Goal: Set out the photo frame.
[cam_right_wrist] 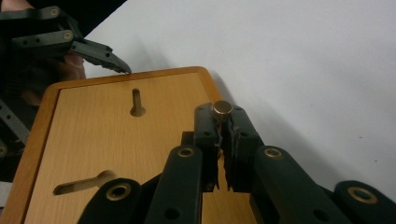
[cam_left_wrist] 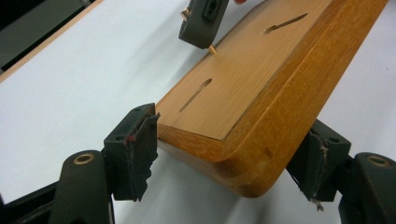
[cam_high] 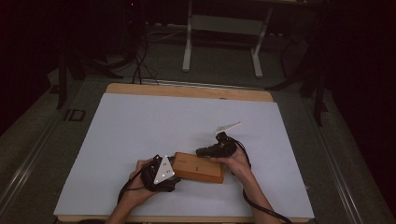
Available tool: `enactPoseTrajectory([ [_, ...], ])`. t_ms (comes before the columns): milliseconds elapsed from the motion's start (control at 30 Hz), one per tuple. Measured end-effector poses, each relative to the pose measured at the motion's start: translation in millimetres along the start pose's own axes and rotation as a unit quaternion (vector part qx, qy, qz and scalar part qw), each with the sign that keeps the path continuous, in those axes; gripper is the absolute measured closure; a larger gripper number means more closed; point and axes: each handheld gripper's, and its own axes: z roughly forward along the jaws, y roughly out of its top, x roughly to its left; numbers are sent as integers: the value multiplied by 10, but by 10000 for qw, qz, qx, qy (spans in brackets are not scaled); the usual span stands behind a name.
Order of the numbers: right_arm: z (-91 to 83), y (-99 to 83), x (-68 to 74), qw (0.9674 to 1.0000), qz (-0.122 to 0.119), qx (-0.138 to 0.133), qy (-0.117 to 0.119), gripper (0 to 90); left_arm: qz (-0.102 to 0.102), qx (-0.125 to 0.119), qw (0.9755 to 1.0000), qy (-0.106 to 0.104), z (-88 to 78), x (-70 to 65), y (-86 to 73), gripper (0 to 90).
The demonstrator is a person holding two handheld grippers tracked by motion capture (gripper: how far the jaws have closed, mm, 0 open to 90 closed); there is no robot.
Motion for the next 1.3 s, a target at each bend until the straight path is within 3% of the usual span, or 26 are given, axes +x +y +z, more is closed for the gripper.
enactPoseTrajectory([
  [133, 4, -3, 25, 9998, -32, -38, -180, 833, 10, -127, 9999, 72, -23, 15, 8, 347],
  [300, 13, 18, 86, 9987, -243, 46, -449, 808, 7, -183, 9998, 84, -27, 14, 13, 357],
  [333, 25, 39, 138, 9969, -392, 156, -660, 791, 11, -206, 9998, 78, -28, 13, 18, 362],
  [433, 46, 60, 176, 9950, -525, 267, -811, 781, 27, -320, 9994, -101, -20, -13, 50, 396],
  [700, 45, 57, 176, 9954, -566, 325, -706, 787, 152, -290, 9994, -142, 4, -69, 86, 406],
  [767, 37, 67, 182, 9950, -598, 342, -722, 745, 147, -308, 9993, -120, -3, -65, 94, 426],
  [1067, -39, 69, 192, 9962, -445, 126, -738, 640, -32, -440, 9990, -77, 9, -8, 127, 456],
  [1300, -126, 101, 242, 9947, -490, 10, -903, 584, -161, -476, 9987, -55, 22, 44, 151, 474],
])
